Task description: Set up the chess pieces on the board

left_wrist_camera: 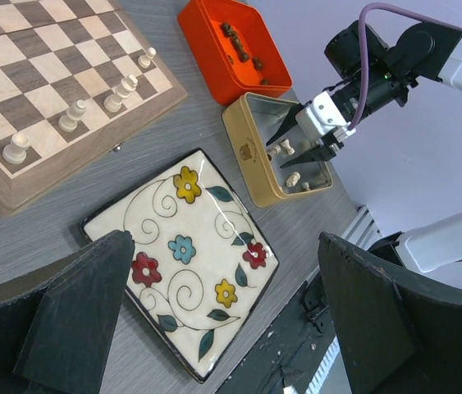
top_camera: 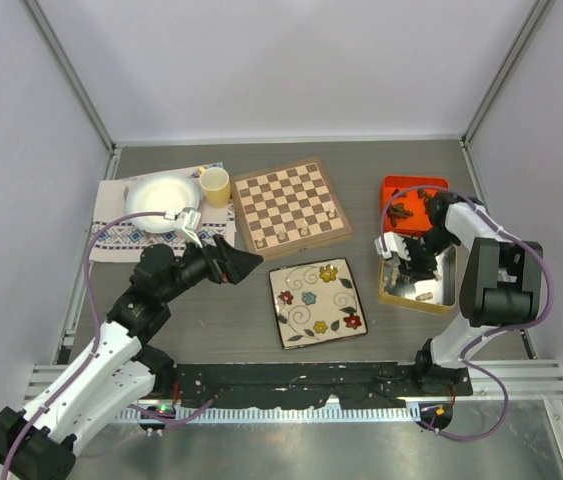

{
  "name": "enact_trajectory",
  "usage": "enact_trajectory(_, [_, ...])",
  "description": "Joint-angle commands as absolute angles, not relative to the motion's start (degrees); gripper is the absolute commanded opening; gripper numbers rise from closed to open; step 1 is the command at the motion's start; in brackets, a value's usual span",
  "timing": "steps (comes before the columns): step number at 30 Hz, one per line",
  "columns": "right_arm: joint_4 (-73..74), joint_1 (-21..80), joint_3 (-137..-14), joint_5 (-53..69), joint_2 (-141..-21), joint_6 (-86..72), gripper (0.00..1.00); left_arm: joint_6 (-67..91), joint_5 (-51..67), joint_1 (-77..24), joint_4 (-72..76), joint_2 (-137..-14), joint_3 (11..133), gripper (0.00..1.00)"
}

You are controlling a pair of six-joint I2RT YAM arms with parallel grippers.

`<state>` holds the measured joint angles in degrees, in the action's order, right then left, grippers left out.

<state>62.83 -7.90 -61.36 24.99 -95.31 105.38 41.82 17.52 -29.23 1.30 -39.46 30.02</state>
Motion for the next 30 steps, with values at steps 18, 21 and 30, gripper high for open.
enact_trajectory(18, [57.9, -5.0, -59.6, 23.0, -98.4, 102.6, 0.24, 38.1, 15.6, -29.0, -2.8, -37.8, 31.6, 1.0])
enact_trajectory(21, [57.8, -5.3, -60.2, 23.8, -97.3, 100.0, 0.1, 37.1, 15.6, -29.0, -3.6, -37.5, 32.3, 0.99])
enact_trajectory(30, [60.9, -8.1, -67.8, 33.6, -86.4, 75.5, 0.01, 36.7, 20.1, -29.0, -1.7, -40.1, 33.9, 1.0])
